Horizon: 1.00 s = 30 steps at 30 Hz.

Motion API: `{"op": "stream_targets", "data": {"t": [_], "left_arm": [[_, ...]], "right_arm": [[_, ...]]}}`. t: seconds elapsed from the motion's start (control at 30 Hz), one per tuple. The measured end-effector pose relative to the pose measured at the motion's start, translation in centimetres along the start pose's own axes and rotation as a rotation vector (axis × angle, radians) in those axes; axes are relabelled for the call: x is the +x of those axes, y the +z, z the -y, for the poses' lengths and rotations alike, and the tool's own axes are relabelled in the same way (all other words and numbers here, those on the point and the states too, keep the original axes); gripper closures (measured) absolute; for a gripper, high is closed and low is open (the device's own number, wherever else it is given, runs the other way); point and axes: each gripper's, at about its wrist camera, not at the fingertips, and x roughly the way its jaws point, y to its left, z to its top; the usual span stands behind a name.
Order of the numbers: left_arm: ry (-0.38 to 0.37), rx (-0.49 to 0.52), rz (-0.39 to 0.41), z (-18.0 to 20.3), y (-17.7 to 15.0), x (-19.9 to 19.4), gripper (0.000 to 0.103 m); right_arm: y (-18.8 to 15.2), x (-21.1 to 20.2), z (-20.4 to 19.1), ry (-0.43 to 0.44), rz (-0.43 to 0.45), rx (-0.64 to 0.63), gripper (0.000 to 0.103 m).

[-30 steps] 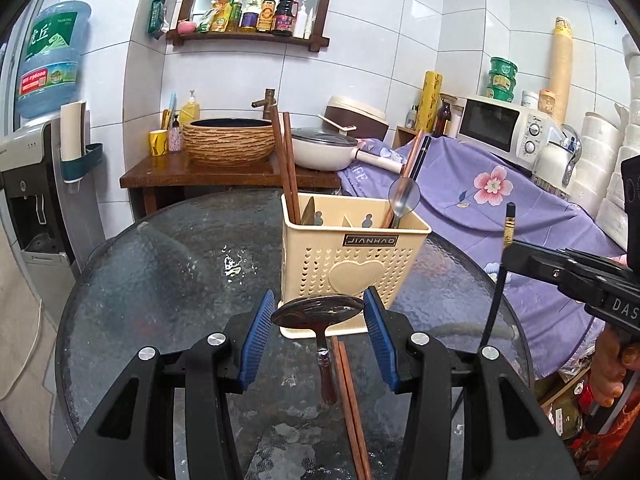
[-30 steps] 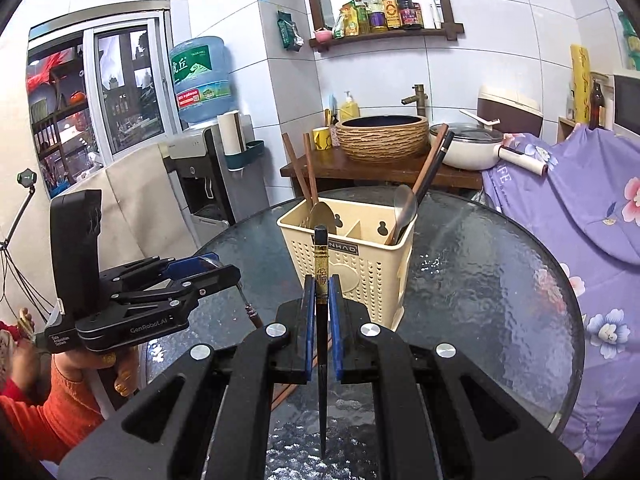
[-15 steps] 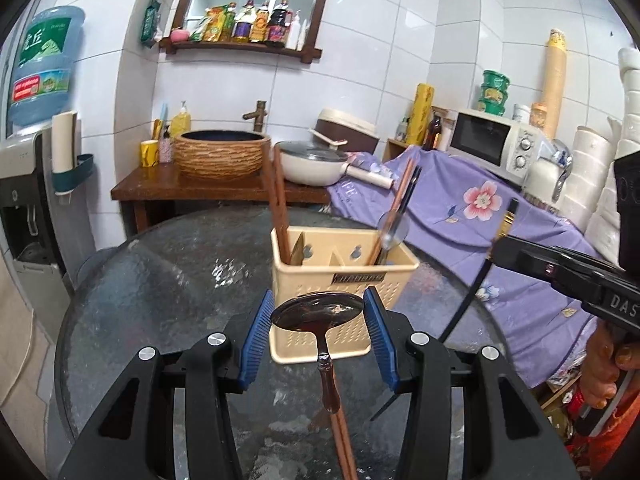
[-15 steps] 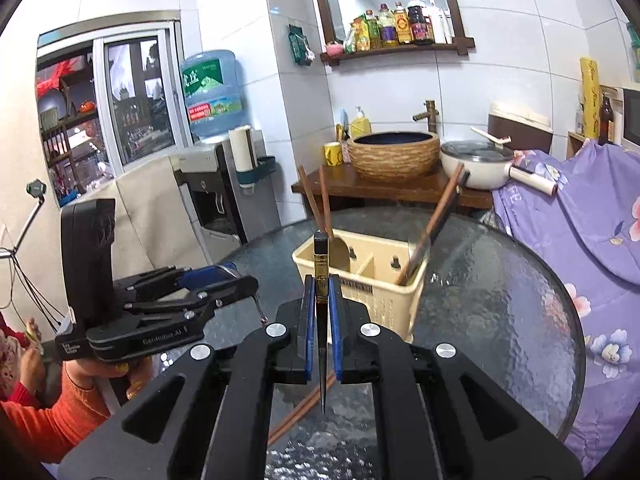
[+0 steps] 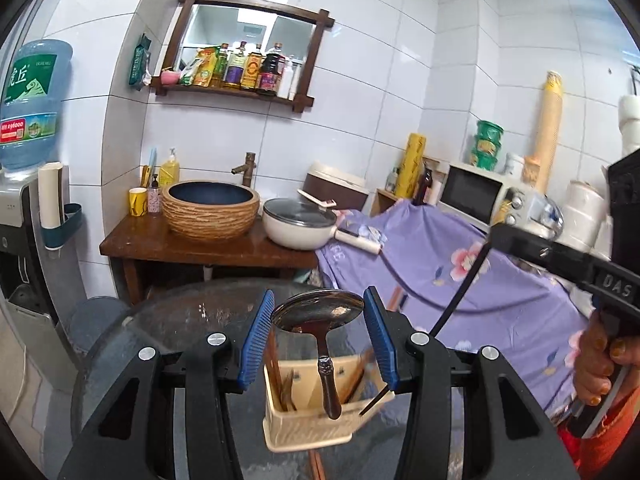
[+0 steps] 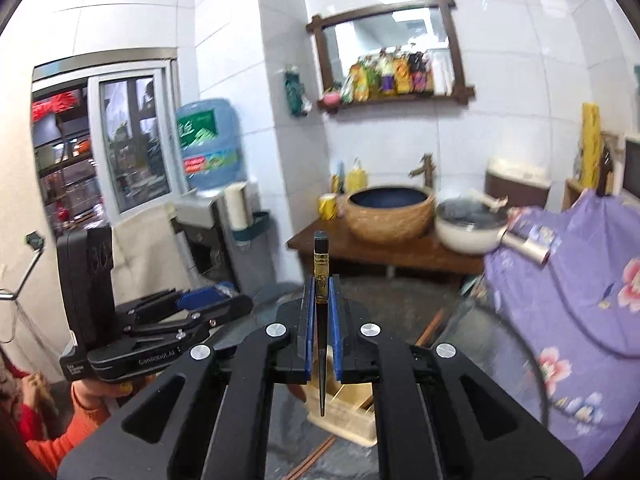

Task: Organize utensils
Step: 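Lower the spoon and chopstick into the cream holder and open both tools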

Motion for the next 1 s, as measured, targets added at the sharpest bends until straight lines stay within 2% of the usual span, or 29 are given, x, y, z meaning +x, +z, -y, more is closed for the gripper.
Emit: {"op": "stream_targets", "data": {"t": [0.13,0.27,0.47,0.67,1.0], "left_arm": [[0.026,-0.013,-0.030,0.0,0.1,2.6,0.058],[0.052,-0.004,-0.069,-0.1,-1.5,4.6,0.058],[0.080,0.026,-0.120,-0.3,-4.6,6.1,0.058],[0.077,0.042,-0.183,-0.4,-7.2,7.6,0.058],[0.082,0.065,-0.237,-0.6,-9.7,9.2,0.057]], "right_arm": [[0.9,1.2,0.7,-0.057,0.017,-0.007,0.095],[-1.1,3.6,1.9,-0.096,-0.018,0.013,0.095],[-5.3,6.6,3.7,-0.113,-0.097,0.052,0.095],[-8.0,8.4,4.4,-0.110,-0.148,0.077,0.095],[-9.1,8.8,4.6,-0.129,-0.141,0.082,0.095]]}}
